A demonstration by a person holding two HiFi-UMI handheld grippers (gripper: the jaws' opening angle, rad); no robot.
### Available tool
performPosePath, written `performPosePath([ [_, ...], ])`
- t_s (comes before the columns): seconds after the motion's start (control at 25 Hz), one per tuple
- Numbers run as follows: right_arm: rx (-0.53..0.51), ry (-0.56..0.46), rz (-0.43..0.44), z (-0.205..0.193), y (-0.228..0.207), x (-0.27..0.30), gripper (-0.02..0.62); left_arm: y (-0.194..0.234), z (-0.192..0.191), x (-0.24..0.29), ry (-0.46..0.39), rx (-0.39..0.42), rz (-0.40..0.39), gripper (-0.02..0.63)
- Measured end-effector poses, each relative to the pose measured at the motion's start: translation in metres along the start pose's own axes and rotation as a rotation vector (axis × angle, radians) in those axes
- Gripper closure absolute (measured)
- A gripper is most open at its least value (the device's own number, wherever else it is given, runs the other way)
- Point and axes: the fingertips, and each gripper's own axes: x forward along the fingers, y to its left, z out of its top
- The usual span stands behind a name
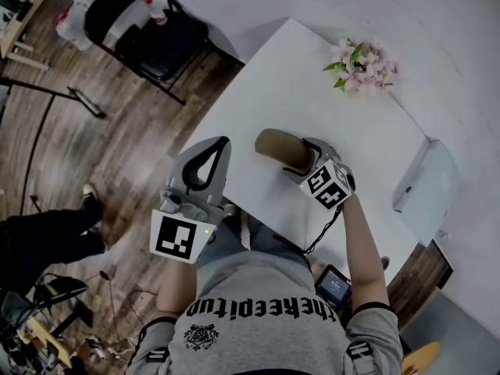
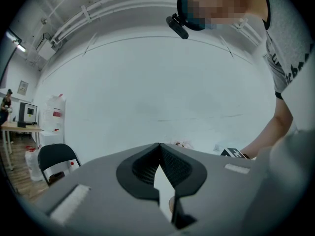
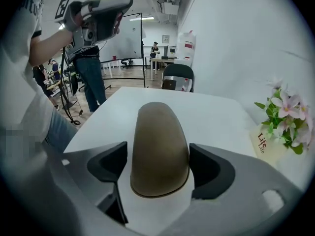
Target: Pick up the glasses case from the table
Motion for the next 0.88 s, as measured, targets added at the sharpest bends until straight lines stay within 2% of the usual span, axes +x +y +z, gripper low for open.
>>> performPosePath([
  [0.24,-0.003,0.011,-0.008,-0.005,-0.009,0.009,0.199,-0.002,-0.002,0.001,0.012,-0.001,0.01,0.592],
  [0.64,0.084,-0.023,-0.031,-0.002,-0.016,0.016,0.209,-0.005,-0.004,0.0,0.026,0.009,0.006,0.592],
  [0.88,0.284,-0.106,-0.048,0.007,-0.013,0.009,0.218,-0.006,-0.003,-0.001,0.018,0.009,-0.02,0.591],
])
